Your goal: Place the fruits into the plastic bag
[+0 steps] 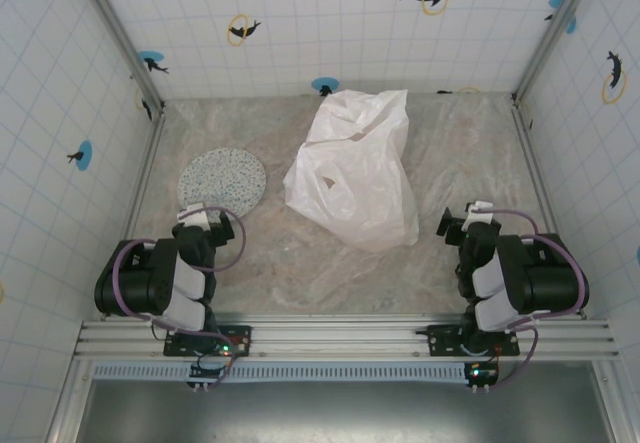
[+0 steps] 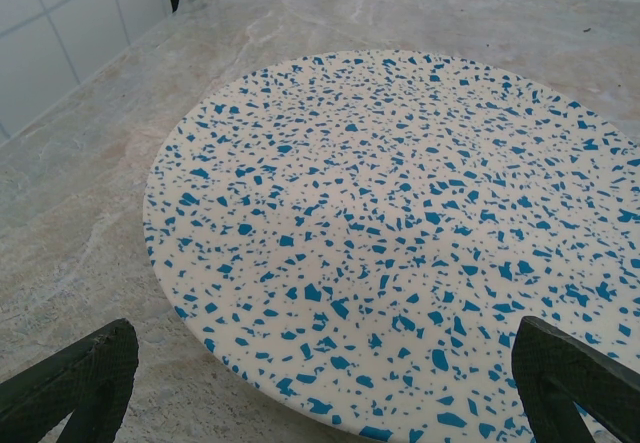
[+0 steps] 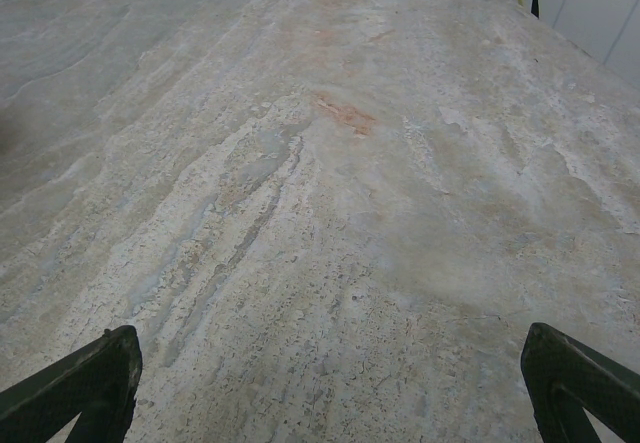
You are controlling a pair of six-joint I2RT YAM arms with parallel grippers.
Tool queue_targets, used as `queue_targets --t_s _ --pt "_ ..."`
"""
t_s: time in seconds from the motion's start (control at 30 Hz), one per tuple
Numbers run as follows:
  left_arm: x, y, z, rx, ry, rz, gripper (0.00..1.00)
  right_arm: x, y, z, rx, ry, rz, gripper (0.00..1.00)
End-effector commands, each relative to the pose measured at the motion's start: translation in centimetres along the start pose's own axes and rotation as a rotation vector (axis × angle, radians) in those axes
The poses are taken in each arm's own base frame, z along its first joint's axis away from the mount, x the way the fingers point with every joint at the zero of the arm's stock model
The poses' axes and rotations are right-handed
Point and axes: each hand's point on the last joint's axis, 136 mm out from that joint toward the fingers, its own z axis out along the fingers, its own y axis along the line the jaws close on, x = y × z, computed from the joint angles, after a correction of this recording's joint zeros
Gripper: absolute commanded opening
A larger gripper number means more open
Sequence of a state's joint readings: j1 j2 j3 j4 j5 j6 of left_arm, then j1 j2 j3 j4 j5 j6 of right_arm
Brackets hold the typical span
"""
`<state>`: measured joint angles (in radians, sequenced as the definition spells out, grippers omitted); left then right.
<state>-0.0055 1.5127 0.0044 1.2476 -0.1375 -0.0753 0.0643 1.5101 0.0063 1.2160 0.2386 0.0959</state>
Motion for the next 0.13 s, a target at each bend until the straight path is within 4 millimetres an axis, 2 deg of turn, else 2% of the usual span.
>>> queue_targets --t_s 0.0,0.1 --pt "-0.63 -0.20 -0.05 0.018 -0.028 0.006 0.98 -0.58 -0.22 -0.36 0.010 -0.036 0.000 1.00" --pt "-0.68 -0.19 -0.10 0.018 -0.030 0.006 0.98 -0.59 -0.20 -0.36 0.009 -0.037 0.000 1.00"
